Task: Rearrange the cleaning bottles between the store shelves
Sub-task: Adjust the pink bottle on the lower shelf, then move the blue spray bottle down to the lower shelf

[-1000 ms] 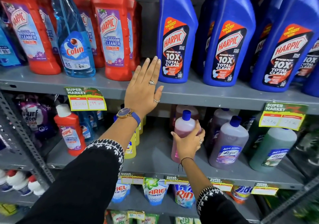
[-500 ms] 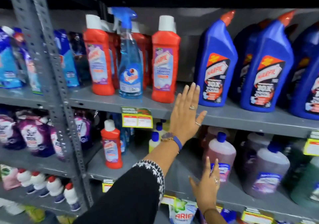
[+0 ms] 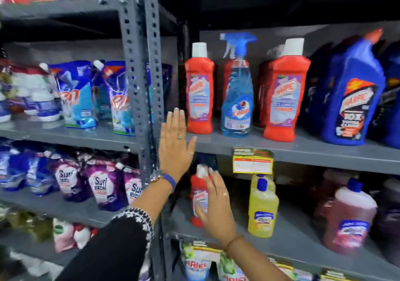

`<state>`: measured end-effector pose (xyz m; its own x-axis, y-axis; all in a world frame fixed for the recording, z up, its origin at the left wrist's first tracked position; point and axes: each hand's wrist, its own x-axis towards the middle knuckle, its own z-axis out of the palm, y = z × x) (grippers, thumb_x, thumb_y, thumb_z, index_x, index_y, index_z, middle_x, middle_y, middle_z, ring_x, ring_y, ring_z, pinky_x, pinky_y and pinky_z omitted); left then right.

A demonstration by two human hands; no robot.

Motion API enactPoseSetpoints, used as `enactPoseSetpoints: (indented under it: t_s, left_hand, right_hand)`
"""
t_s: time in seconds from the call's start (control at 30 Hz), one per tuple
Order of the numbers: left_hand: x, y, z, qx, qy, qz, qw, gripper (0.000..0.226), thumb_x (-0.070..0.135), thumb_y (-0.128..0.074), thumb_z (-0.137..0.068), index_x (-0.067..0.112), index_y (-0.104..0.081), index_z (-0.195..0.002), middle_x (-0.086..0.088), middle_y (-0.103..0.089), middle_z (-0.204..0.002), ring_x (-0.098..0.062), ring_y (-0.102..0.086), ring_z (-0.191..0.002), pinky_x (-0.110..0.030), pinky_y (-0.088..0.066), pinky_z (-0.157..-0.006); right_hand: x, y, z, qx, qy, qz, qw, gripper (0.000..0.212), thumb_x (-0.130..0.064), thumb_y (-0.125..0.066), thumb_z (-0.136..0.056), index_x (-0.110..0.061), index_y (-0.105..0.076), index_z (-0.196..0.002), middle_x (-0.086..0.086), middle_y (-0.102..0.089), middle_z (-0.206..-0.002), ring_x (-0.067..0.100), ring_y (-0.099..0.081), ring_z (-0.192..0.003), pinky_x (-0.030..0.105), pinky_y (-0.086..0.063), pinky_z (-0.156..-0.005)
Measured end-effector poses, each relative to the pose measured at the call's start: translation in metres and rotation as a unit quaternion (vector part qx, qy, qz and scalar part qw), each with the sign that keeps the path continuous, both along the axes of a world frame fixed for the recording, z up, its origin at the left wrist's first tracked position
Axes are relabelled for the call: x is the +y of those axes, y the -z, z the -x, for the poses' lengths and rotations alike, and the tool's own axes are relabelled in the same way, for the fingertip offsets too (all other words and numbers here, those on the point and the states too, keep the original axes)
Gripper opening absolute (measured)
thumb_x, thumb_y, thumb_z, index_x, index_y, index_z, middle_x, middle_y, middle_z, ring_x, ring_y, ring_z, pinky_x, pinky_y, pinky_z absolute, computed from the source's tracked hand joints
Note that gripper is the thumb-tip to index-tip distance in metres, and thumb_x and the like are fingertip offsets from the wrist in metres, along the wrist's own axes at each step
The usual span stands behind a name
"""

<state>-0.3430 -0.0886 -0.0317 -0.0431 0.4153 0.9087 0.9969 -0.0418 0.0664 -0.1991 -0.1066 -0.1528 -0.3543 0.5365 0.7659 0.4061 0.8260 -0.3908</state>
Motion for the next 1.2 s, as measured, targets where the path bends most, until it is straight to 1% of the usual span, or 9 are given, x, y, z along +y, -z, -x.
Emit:
enactPoseSetpoints:
  t_s: [0.17,0.27,0.33,0.4,0.47,0.63,0.87,1.07,1.2]
  left_hand:
    - [-0.008,0.002,0.078,-0.006,-0.048,-0.008,0.999,0.066,0.035,-0.035,-0.096,0.003,-0.01,-0.148,-0.012,-0.01,-0.155,-0.026,-0.008,-0.143,-0.038,-0.002,-0.117]
    - [0.001,-0.002,0.111,-0.007,-0.064,-0.016,0.998,0.065,0.033,-0.035,-0.098,0.004,-0.006,-0.148,-0.012,-0.009,-0.155,-0.027,-0.008,-0.143,-0.038,-0.002,-0.117]
    - [0.012,-0.002,0.125,-0.017,-0.06,-0.013,0.998,0.067,0.027,-0.044,-0.098,0.002,-0.008,-0.148,-0.015,-0.01,-0.155,-0.03,-0.01,-0.143,-0.04,-0.004,-0.118]
    - [0.022,0.002,0.131,-0.028,-0.048,-0.009,0.998,0.069,0.024,-0.05,-0.096,-0.001,-0.011,-0.147,-0.017,-0.011,-0.154,-0.031,-0.012,-0.142,-0.046,-0.011,-0.116]
    - [0.031,0.007,0.136,-0.028,-0.026,-0.024,0.999,0.066,0.027,-0.042,-0.095,-0.002,-0.012,-0.147,-0.019,-0.012,-0.154,-0.033,-0.015,-0.141,-0.046,-0.013,-0.115]
    - [0.04,0.012,0.142,-0.015,-0.005,-0.05,0.999,0.065,0.026,-0.035,-0.093,-0.002,-0.014,-0.147,-0.022,-0.015,-0.153,-0.03,-0.012,-0.142,-0.035,0.0,-0.118]
    - [0.038,0.012,0.14,-0.014,-0.019,-0.053,0.998,0.063,0.026,-0.034,-0.094,-0.005,-0.016,-0.146,-0.023,-0.015,-0.152,-0.031,-0.012,-0.142,-0.034,0.0,-0.118]
    - [0.041,0.013,0.141,-0.014,-0.024,-0.049,0.998,0.064,0.028,-0.032,-0.095,-0.002,-0.01,-0.147,-0.023,-0.015,-0.153,-0.03,-0.013,-0.142,-0.033,-0.001,-0.118]
    - [0.041,0.014,0.141,-0.013,-0.028,-0.048,0.998,0.064,0.028,-0.031,-0.095,-0.001,-0.008,-0.148,-0.022,-0.014,-0.153,-0.027,-0.01,-0.142,-0.033,0.0,-0.118]
  right_hand:
    - [0.025,-0.085,0.052,0.105,0.031,-0.048,0.993,0.075,-0.017,-0.065,-0.084,-0.017,-0.02,-0.145,0.004,-0.017,-0.153,0.023,-0.014,-0.144,0.034,-0.012,-0.118]
    - [0.048,-0.131,0.07,0.189,0.109,-0.038,0.975,0.078,-0.02,-0.064,-0.084,-0.012,-0.018,-0.146,0.011,-0.017,-0.156,0.025,-0.012,-0.144,0.039,-0.015,-0.118]
    - [0.066,-0.156,0.077,0.235,0.176,-0.02,0.956,0.084,-0.021,-0.067,-0.081,-0.012,-0.016,-0.147,0.012,-0.014,-0.157,0.025,-0.01,-0.144,0.044,-0.016,-0.116]
    - [0.084,-0.171,0.076,0.244,0.235,-0.011,0.941,0.09,-0.022,-0.07,-0.077,-0.013,-0.014,-0.147,0.013,-0.009,-0.158,0.028,-0.008,-0.145,0.048,-0.015,-0.117]
    - [0.099,-0.178,0.072,0.259,0.283,0.011,0.923,0.094,-0.026,-0.072,-0.076,-0.013,-0.012,-0.148,0.015,-0.005,-0.158,0.031,-0.006,-0.145,0.05,-0.009,-0.118]
    - [0.121,-0.183,0.068,0.317,0.335,0.043,0.886,0.099,-0.029,-0.074,-0.076,-0.016,-0.008,-0.149,0.015,-0.003,-0.158,0.031,-0.006,-0.145,0.053,-0.001,-0.114]
    - [0.131,-0.183,0.061,0.365,0.37,0.132,0.844,0.103,-0.03,-0.078,-0.072,-0.018,-0.009,-0.149,0.015,-0.011,-0.157,0.031,-0.012,-0.143,0.059,-0.006,-0.112]
    - [0.124,-0.183,0.064,0.373,0.367,0.106,0.846,0.096,-0.033,-0.075,-0.074,-0.014,-0.016,-0.147,0.018,-0.031,-0.147,0.036,-0.028,-0.135,0.058,-0.019,-0.109]
    - [0.116,-0.184,0.065,0.455,0.3,0.088,0.834,0.093,-0.036,-0.072,-0.075,-0.015,-0.016,-0.147,0.017,-0.033,-0.145,0.033,-0.032,-0.133,0.052,-0.028,-0.106]
